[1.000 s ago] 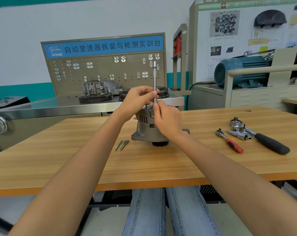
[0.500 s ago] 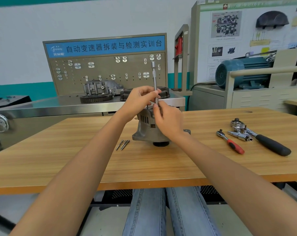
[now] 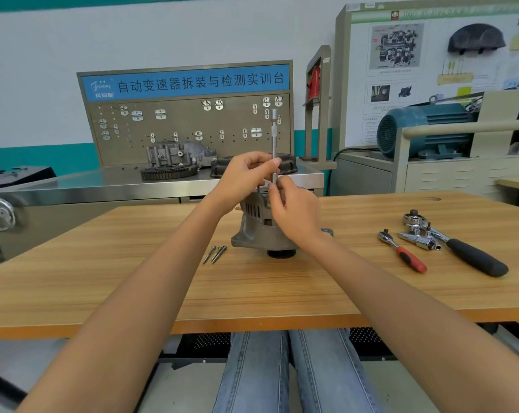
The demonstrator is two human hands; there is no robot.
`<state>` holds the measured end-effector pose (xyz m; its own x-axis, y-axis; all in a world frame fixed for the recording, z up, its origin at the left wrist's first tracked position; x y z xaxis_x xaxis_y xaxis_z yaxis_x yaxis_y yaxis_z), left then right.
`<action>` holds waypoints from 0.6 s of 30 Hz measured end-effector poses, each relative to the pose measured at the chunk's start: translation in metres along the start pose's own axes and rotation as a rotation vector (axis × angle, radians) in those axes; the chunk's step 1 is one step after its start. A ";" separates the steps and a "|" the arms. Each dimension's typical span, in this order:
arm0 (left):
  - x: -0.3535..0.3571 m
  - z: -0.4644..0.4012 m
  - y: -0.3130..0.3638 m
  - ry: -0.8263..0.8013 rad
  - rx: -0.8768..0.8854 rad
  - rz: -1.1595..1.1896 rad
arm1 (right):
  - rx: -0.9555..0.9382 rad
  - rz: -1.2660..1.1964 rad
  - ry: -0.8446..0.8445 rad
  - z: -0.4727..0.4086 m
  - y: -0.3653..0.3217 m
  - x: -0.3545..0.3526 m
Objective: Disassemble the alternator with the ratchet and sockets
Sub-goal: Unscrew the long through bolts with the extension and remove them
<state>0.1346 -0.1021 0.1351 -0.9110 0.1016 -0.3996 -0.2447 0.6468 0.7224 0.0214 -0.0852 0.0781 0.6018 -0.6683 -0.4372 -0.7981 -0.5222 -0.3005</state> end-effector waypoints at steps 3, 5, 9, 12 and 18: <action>0.001 0.002 0.001 -0.020 0.005 -0.001 | 0.004 0.004 -0.010 0.001 0.000 0.000; 0.000 0.002 0.001 -0.023 0.005 -0.004 | 0.005 0.023 -0.020 0.001 0.000 0.000; -0.002 0.001 0.000 -0.023 0.004 0.008 | 0.004 0.037 -0.018 0.001 0.000 -0.001; -0.002 0.001 -0.001 -0.028 0.013 -0.007 | 0.008 0.041 -0.040 0.001 0.001 0.000; -0.001 -0.004 -0.007 0.038 -0.003 0.021 | 0.028 -0.007 -0.042 -0.001 0.000 -0.001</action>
<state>0.1361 -0.1102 0.1326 -0.9279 0.0861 -0.3626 -0.2264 0.6427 0.7319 0.0209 -0.0849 0.0790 0.6063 -0.6417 -0.4698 -0.7947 -0.5113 -0.3272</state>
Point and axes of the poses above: each hand's wrist, its own z-axis away from the middle knuckle, its own x-axis out of the palm, y = z × x, the point moved 3 cm from there along -z, towards the middle knuckle, and after that the axes turned 4 degrees about -y, right-handed, at the moved point
